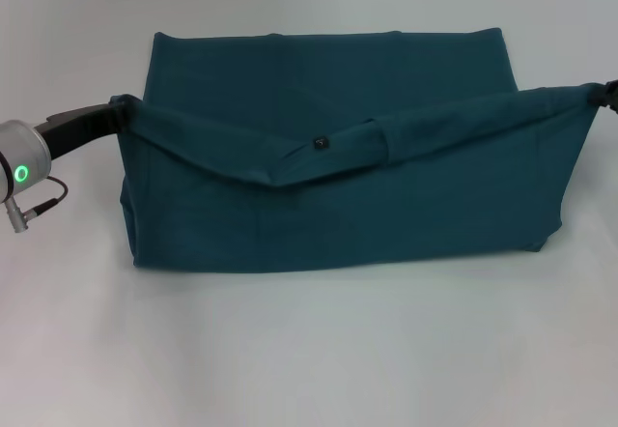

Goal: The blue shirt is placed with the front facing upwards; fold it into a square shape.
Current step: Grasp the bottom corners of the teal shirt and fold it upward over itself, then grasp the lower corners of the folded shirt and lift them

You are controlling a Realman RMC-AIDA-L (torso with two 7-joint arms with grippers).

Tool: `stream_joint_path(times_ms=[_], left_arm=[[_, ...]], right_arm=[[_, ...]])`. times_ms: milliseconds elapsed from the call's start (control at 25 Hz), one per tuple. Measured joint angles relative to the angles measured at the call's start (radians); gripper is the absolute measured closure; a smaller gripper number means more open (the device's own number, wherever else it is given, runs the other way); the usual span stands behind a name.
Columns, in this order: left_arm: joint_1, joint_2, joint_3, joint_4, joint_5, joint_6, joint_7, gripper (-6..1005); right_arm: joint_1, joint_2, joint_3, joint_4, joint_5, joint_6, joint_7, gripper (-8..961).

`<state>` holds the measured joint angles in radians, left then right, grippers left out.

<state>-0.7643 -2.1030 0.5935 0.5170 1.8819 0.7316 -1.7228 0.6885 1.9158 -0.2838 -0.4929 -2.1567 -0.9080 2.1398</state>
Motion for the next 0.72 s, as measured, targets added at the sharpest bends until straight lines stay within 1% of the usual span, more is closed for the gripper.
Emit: stream_joint_path(times_ms=[200,360,560,680,720], left_arm=[[0.001,-0.002,0.001,-0.002,-0.003,-0.01,0.011,913],[-0.009,-0.012,0.003,-0.019,-0.003,-0.038,0.066,908],[-0.021,-0.033,0.007,-0.028,-0.001,-0.093,0.099,902],[-0.018,-0.035,0.007,-0.022,-0.002,-0.101,0.101,898],[-0.013,-0.035,0.008,-0.014,-0.002,-0.101,0.101,861]], right_arm=[[-0.004,0.0,0.0,0.005,0.0,0.007,0.0,848],[-0.006,0.0,-0.001,0.025,-0.001,0.034,0.0,845],[-0.008,0.014,-0.016,0.029,-0.005,0.055,-0.003,843],[-0.013,0.02,-0.029,0.026,-0.006,0.073,-0.003,841],[-0.015,0.021,-0.032,0.023,-0.005,0.075,-0.003,800]])
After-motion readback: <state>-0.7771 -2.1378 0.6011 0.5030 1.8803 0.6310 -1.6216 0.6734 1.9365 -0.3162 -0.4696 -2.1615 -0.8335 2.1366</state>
